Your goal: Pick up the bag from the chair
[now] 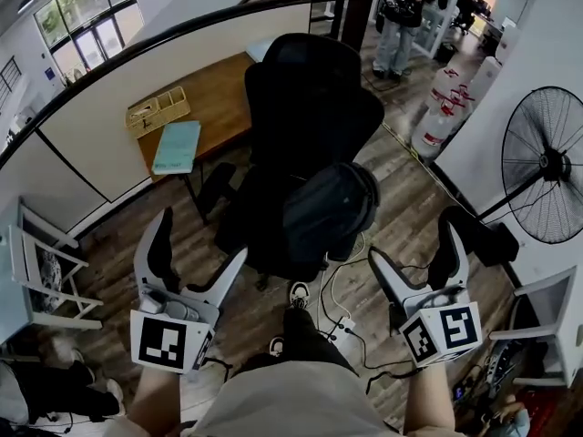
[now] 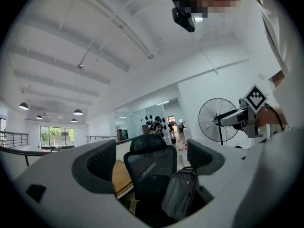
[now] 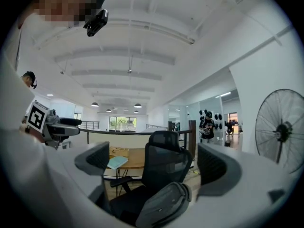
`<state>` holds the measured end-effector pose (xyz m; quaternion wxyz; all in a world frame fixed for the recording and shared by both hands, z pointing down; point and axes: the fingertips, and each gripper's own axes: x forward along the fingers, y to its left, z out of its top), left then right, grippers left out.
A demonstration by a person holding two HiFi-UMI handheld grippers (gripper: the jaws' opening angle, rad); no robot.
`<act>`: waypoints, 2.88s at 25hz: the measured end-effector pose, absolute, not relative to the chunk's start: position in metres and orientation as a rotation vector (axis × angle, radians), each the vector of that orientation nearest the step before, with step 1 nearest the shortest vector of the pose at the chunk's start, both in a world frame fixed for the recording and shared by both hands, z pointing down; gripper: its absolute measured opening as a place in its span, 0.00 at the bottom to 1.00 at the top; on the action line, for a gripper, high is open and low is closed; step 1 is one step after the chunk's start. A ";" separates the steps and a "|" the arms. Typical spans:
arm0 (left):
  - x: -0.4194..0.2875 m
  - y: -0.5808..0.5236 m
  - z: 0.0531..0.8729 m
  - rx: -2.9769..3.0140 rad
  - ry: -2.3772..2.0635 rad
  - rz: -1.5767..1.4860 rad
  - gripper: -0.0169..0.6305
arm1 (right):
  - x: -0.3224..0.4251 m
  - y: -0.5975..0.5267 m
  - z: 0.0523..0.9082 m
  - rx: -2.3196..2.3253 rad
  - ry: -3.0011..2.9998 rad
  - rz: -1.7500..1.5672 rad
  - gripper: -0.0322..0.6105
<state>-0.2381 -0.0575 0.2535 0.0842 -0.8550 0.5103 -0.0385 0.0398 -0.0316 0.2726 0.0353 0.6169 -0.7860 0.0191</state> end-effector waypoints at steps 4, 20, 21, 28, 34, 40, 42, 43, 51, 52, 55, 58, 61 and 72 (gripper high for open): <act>-0.224 -0.093 0.262 -2.564 1.495 -0.135 0.72 | 0.052 -0.061 0.281 1.919 -2.404 0.071 0.97; -0.111 -0.280 0.284 -2.661 1.330 -0.201 0.72 | 0.138 -0.231 0.305 1.969 -2.338 0.108 0.97; -0.102 -0.287 0.284 -2.668 1.314 -0.207 0.72 | 0.146 -0.237 0.305 1.980 -2.331 0.110 0.97; -0.067 -0.328 0.287 -2.701 1.220 -0.253 0.72 | 0.177 -0.260 0.313 2.053 -2.271 0.144 0.97; -0.060 -0.350 0.277 -2.712 1.113 -0.194 0.72 | 0.179 -0.264 0.313 2.117 -2.200 0.152 0.97; -0.071 -0.360 0.275 -2.767 1.001 -0.138 0.72 | 0.162 -0.254 0.305 2.224 -2.089 0.133 0.97; -0.077 -0.365 0.271 -2.782 0.958 -0.118 0.72 | 0.151 -0.248 0.301 2.265 -2.049 0.126 0.97; -0.081 -0.367 0.270 -2.788 0.935 -0.110 0.72 | 0.145 -0.246 0.299 2.283 -2.031 0.122 0.97; -0.095 -0.363 0.261 -2.849 0.738 -0.085 0.72 | 0.111 -0.213 0.282 2.408 -1.894 0.082 0.97; -0.094 -0.362 0.260 -2.851 0.718 -0.081 0.72 | 0.110 -0.210 0.281 2.418 -1.881 0.075 0.97; -0.089 -0.360 0.263 -2.874 0.685 -0.110 0.72 | 0.110 -0.203 0.280 2.439 -1.857 0.071 0.97; -0.082 -0.359 0.261 -2.877 0.676 -0.092 0.72 | 0.115 -0.199 0.282 2.445 -1.864 0.079 0.97; -0.072 -0.357 0.257 -2.875 0.656 -0.053 0.72 | 0.124 -0.201 0.283 2.443 -1.878 0.080 0.97; -0.004 -0.386 0.314 -3.009 0.506 -0.163 0.72 | 0.155 -0.232 0.327 2.371 -1.880 0.197 0.97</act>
